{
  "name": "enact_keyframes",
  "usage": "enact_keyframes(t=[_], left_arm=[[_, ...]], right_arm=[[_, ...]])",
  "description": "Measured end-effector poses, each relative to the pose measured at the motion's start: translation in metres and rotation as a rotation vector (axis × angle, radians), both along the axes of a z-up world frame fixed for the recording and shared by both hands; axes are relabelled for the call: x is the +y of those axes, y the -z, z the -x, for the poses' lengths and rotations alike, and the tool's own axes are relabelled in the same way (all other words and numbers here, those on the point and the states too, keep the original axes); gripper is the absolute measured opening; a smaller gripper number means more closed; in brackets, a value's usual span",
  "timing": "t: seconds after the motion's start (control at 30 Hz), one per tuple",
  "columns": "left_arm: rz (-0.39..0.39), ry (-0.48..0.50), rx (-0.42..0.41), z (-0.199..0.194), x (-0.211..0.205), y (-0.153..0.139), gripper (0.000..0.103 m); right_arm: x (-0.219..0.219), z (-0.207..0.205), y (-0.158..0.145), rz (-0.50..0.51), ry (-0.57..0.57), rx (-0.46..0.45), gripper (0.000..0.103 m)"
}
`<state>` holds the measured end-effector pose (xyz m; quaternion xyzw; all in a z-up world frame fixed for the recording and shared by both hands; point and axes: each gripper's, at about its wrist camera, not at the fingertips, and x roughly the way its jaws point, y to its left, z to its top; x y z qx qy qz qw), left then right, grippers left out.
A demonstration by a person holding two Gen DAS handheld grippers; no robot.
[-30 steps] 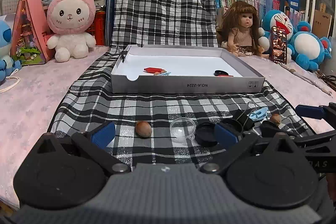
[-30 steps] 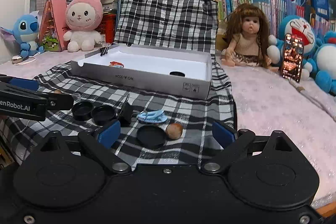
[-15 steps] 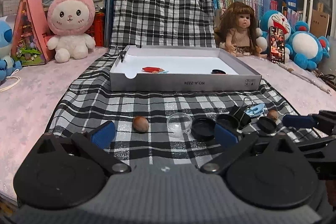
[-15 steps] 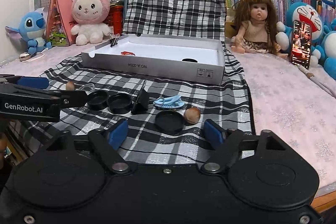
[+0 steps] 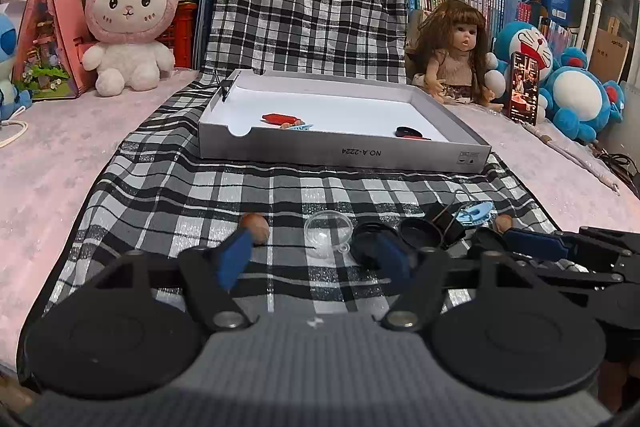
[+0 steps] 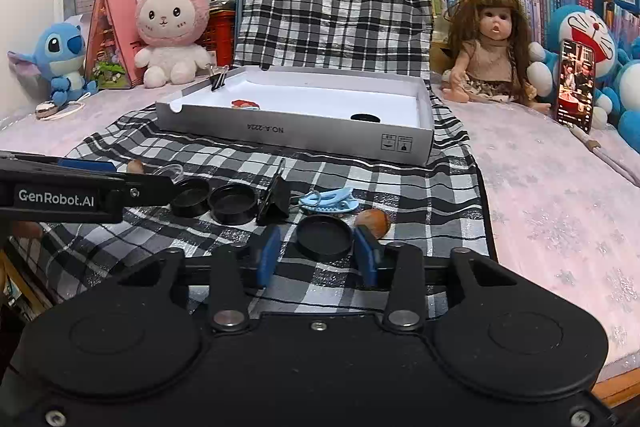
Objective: Organize rigid objects
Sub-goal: 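Grasp a black round lid with the right tool while the left tool grasps the clear plastic cup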
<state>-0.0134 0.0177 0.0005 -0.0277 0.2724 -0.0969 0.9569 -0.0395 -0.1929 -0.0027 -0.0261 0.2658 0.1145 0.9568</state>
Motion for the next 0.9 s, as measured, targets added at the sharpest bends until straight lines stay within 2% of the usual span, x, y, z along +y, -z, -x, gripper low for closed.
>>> enact_keyframes(t=[0.1,0.2,0.4,0.6,0.9], left_arm=[[-0.011,-0.007,0.003,-0.003,-0.001,0.000,0.060],[0.024,-0.002,0.029,-0.009,0.002,0.001,0.049],[0.051,-0.003,0.052,-0.021,0.000,0.003,0.046],[0.054,-0.019,0.060,-0.028,-0.003,0.005,0.030],[0.019,-0.020,0.025,-0.020,-0.007,-0.004,0.030]], right_arm=[[-0.002,-0.002,0.000,-0.003,0.011,0.001,0.031],[-0.004,-0.002,-0.001,-0.012,0.017,0.003,0.031],[-0.006,-0.004,0.000,-0.015,0.023,0.004,0.031],[-0.004,-0.008,0.000,-0.009,0.015,0.004,0.031],[-0.004,-0.012,-0.002,-0.029,0.019,0.007,0.031]])
